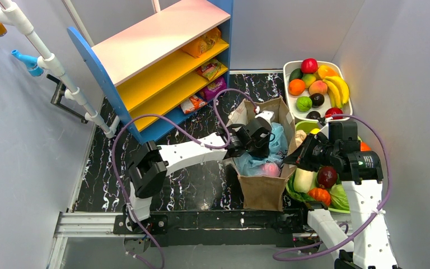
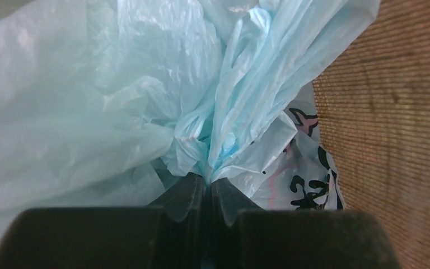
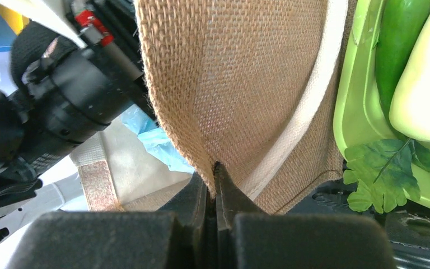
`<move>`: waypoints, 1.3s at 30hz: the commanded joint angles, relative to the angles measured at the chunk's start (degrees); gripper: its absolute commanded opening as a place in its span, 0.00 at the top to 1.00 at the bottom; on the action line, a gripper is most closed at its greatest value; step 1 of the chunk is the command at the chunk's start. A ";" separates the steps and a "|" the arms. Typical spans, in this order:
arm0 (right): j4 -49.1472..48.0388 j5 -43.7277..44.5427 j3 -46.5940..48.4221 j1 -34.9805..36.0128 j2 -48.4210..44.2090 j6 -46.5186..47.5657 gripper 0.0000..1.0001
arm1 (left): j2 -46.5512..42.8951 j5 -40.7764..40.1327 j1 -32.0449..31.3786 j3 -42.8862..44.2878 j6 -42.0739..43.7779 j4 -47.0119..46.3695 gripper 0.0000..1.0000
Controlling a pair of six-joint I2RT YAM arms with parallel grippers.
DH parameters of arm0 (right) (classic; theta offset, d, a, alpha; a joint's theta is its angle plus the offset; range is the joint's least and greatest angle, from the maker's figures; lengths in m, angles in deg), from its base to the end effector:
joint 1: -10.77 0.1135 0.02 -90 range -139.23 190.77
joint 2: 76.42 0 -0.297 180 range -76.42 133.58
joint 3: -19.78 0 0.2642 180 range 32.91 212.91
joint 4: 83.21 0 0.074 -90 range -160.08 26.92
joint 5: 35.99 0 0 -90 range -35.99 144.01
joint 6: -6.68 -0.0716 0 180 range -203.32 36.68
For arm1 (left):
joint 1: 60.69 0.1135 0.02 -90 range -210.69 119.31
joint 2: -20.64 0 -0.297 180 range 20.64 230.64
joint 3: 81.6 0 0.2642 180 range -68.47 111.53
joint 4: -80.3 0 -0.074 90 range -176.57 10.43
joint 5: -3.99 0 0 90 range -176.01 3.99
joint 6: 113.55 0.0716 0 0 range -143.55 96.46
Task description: Place the food into the grocery bag and tie it
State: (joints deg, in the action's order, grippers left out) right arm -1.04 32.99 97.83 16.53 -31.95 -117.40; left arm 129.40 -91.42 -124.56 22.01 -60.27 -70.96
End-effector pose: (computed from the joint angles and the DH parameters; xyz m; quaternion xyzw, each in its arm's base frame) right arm 0.1181 0.0377 0.3621 0.1625 0.9076 0.2789 0.2687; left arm 0.2259 -0.4453 0.2900 0.1853 0.8621 -0.3348 0.3322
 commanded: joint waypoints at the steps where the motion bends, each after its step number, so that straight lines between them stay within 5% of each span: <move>1: 0.39 -3.43 2.10 0.22 -0.40 0.82 0.99 | 1.15 7.29 -0.29 -0.18 -0.86 1.21 1.00; 4: 0.73 -3.02 3.08 0.22 -0.25 1.19 0.99 | -1.27 8.20 -0.28 1.17 0.59 2.24 0.94; 13: -0.16 -2.17 1.14 0.22 -2.03 1.09 0.99 | -7.77 10.50 0.32 12.19 6.36 14.58 0.42; 15: -0.41 -1.96 0.18 0.23 -2.16 0.88 0.99 | -8.69 13.68 0.71 15.60 7.54 18.71 0.19; 18: -0.55 -1.95 -0.28 0.22 -1.99 0.40 0.99 | -9.80 14.42 1.09 21.12 8.19 25.49 0.02; 23: -1.13 -2.09 -1.17 0.23 -2.43 -0.80 0.99 | -15.92 7.61 1.65 23.85 9.24 34.46 0.02; 30: -1.14 -2.07 -1.36 0.20 -1.64 -0.55 0.99 | -27.56 2.13 9.80 15.11 6.79 39.01 0.08; 39: -0.31 -4.94 -0.87 0.13 0.08 0.31 0.99 | -35.51 3.04 16.41 -3.19 0.57 28.16 0.22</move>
State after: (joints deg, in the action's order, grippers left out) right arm -0.91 31.92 96.00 16.53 -32.40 -117.59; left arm 92.96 -88.77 -108.58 24.84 -55.58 -37.49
